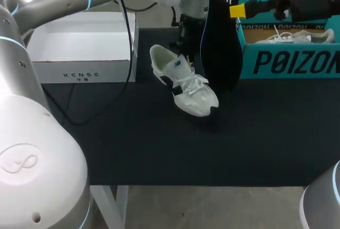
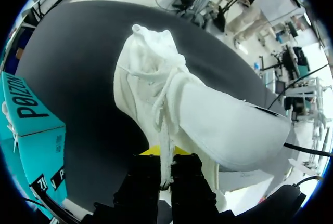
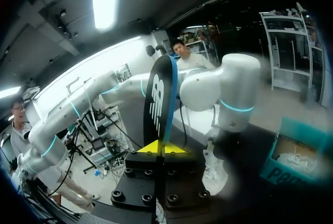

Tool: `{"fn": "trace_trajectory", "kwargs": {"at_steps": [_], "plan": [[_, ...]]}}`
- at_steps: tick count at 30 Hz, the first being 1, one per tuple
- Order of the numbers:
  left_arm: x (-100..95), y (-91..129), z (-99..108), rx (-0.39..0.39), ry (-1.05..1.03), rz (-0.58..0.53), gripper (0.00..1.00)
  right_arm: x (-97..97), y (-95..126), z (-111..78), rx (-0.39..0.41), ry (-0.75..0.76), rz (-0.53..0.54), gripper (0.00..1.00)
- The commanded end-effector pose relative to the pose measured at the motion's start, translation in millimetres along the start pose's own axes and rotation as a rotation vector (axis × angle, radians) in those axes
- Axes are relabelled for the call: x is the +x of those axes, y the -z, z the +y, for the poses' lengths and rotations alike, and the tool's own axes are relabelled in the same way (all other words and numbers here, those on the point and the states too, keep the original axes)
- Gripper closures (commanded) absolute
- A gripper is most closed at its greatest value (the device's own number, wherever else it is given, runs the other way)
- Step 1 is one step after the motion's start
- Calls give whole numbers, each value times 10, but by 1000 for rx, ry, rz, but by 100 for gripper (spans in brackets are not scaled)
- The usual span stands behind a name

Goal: Take the shoe out of the shoebox, open the shoe tongue, remove and reinsert the insole, then place the shoe into the shoebox

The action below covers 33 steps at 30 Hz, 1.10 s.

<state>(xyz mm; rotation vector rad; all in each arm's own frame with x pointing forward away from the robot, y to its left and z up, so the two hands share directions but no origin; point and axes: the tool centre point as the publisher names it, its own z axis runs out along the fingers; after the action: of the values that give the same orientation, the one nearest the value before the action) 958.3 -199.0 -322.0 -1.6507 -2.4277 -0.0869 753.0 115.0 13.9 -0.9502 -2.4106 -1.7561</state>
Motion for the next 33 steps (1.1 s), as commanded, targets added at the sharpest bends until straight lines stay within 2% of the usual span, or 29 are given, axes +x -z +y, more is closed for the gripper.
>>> {"fn": "trace_trajectory", "kwargs": {"at_steps": [1, 13, 33], "plan": [[-98, 1, 19, 9, -58, 32, 100, -5, -13, 5, 2, -1, -1, 100], [-125, 13, -62, -71, -307, 164, 100, -5, -13, 5, 2, -1, -1, 100], [-431, -184, -168, -102, -432, 157, 100, -5, -13, 5, 2, -1, -1, 100]]}}
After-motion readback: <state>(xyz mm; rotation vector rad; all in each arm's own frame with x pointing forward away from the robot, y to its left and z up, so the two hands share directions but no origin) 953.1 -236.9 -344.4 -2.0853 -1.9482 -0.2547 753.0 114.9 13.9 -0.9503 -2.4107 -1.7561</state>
